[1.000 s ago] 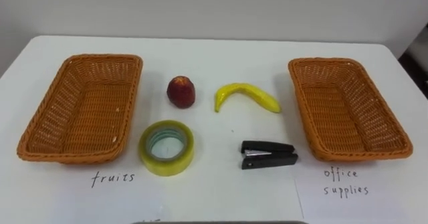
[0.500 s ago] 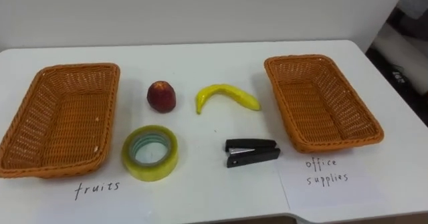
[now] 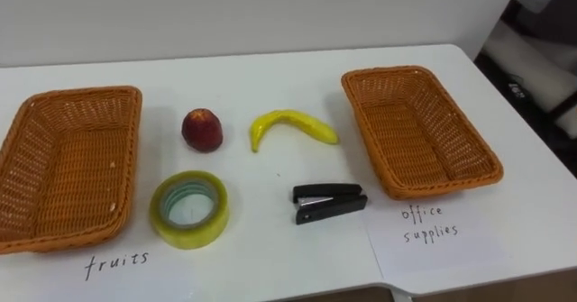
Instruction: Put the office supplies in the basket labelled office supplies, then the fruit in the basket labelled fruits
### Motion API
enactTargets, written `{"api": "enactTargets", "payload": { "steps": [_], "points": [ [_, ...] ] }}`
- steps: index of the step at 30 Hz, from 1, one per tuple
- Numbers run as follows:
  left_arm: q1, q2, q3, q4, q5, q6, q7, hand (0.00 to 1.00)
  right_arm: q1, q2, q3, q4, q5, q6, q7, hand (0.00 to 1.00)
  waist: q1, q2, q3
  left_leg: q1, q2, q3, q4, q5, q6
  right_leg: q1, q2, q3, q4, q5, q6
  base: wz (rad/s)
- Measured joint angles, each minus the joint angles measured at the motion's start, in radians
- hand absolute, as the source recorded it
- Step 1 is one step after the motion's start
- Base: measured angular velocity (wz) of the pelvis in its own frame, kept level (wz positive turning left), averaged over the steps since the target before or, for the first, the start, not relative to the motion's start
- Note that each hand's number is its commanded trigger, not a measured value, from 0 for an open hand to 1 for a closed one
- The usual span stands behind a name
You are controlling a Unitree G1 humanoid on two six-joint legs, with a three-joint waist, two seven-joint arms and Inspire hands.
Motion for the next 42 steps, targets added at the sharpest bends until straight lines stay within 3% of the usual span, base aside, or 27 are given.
{"api": "enactTargets", "payload": {
  "steps": [8,15,17,22,27,33,42],
  "points": [
    [-0.014,0.0,-0.023,-0.019,0.009,0.01,0.0,0.0,-0.02,-0.004,0.002,-0.203,-0.103,-0.021,-0.199,0.0,-0.009,-0.004,-0.0021,0.001,0.001,0.025,0.0,0.0,0.0,-0.012,0.003,0.028,0.008,-0.002,0.001,-0.09],
    [-0.002,0.003,-0.026,-0.059,0.018,0.015,0.009,0.0,-0.021,-0.032,0.003,-0.441,-0.154,-0.026,-0.324,0.0,-0.01,-0.022,0.0007,-0.015,0.0,0.023,0.001,0.001,0.001,-0.035,0.002,0.028,0.015,-0.004,0.001,-0.02],
    [-0.002,0.006,-0.047,-0.059,0.018,0.015,0.01,0.0,-0.021,-0.033,0.014,-0.531,-0.157,-0.041,-0.35,0.0,-0.009,-0.028,0.0048,-0.016,0.0,0.022,0.001,0.001,0.001,-0.036,0.003,0.031,0.014,-0.004,0.001,0.0],
    [-0.002,0.008,-0.073,-0.059,0.019,0.013,0.009,0.0,-0.017,-0.035,0.037,-0.697,-0.22,-0.06,-0.376,0.0,-0.005,-0.026,0.0074,-0.014,0.0,0.026,0.001,0.001,0.001,-0.037,0.005,0.037,0.016,-0.003,0.001,-0.02],
    [-0.005,0.013,-0.091,-0.059,0.018,0.004,0.007,0.0,-0.023,-0.036,0.062,-0.818,-0.322,-0.069,-0.374,0.0,-0.005,-0.018,0.0012,-0.025,0.0,0.023,0.001,0.001,0.001,-0.05,0.004,0.03,0.019,-0.002,0.0,0.0],
    [-0.002,0.014,-0.105,-0.045,0.018,-0.011,0.008,0.0,-0.029,-0.041,0.118,-0.934,-0.435,-0.076,-0.37,0.0,0.008,-0.018,0.0026,-0.029,0.002,0.028,0.001,0.001,0.0,-0.053,0.004,0.033,0.034,-0.002,0.0,-0.02],
    [0.005,0.022,-0.132,-0.007,0.016,-0.027,0.019,0.0,-0.054,-0.122,0.209,-1.077,-0.438,-0.077,-0.369,0.0,0.048,-0.038,0.0063,-0.016,0.001,0.024,0.006,0.001,0.001,-0.05,0.003,0.033,0.03,-0.002,-0.001,0.0]
  ]
}}
